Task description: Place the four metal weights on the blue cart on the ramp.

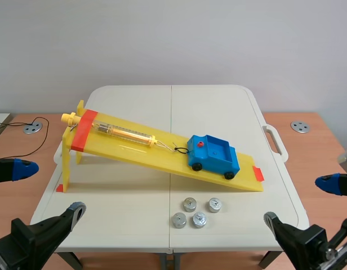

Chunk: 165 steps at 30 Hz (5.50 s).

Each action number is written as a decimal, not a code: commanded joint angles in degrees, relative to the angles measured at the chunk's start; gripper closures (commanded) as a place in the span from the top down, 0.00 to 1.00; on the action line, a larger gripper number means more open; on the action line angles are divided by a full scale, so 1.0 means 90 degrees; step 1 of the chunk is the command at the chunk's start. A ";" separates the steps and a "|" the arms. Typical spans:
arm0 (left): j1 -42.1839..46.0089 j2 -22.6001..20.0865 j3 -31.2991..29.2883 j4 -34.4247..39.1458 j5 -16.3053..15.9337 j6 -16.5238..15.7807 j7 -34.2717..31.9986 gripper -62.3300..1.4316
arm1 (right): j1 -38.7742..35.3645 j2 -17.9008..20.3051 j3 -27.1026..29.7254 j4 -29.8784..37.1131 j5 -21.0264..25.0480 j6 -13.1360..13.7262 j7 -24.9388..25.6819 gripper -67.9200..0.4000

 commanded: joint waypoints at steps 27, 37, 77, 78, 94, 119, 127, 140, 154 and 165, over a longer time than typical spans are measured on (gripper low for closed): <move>0.0041 -0.0068 -0.0075 0.0464 -0.0488 -0.0126 -0.0340 1.00 | 0.0148 0.0202 0.0216 0.0466 0.0138 -0.0073 0.0228 0.97; -0.0359 0.0355 -0.0075 0.0464 -0.0466 -0.0124 0.0396 0.89 | 0.0726 -0.0253 -0.0051 0.0461 0.0138 -0.0053 -0.0520 0.97; -0.0464 0.0882 -0.0075 0.0423 -0.0471 -0.0124 0.0852 0.07 | 0.2917 -0.2424 -0.2589 -0.1472 -0.1537 -0.0699 -0.1047 0.52; -0.0464 0.0882 -0.0075 0.0423 -0.0471 -0.0124 0.0852 0.07 | 0.2951 -0.2438 -0.2657 -0.1501 -0.1608 -0.0750 -0.1003 0.52; -0.0464 0.0882 -0.0075 0.0423 -0.0471 -0.0124 0.0852 0.07 | 0.3551 -0.2849 -0.3337 -0.2489 -0.2251 -0.1241 -0.0585 0.51; -0.0464 0.0882 -0.0075 0.0423 -0.0471 -0.0124 0.0872 0.07 | 0.4007 -0.3128 -0.3665 -0.3502 -0.2412 -0.1287 -0.0376 0.27; -0.0461 0.0882 -0.0075 0.0423 -0.0471 -0.0124 0.0872 0.07 | 0.4007 -0.2956 -0.3662 -0.3504 -0.2412 -0.1287 -0.0376 0.01; -0.0461 0.0879 -0.0075 0.0423 -0.0471 -0.0124 0.0872 0.07 | 0.3883 -0.2642 -0.3315 -0.2599 -0.1957 -0.1287 -0.0707 0.02; -0.0464 0.0879 -0.0075 0.0423 -0.0471 -0.0124 0.0872 0.07 | 0.2586 -0.1797 -0.2339 -0.0158 -0.0777 -0.1214 -0.1353 0.01; -0.0464 0.0879 -0.0075 0.0423 -0.0471 -0.0124 0.0872 0.07 | 0.2341 -0.1848 -0.0639 0.0826 0.1066 -0.1161 -0.1695 0.01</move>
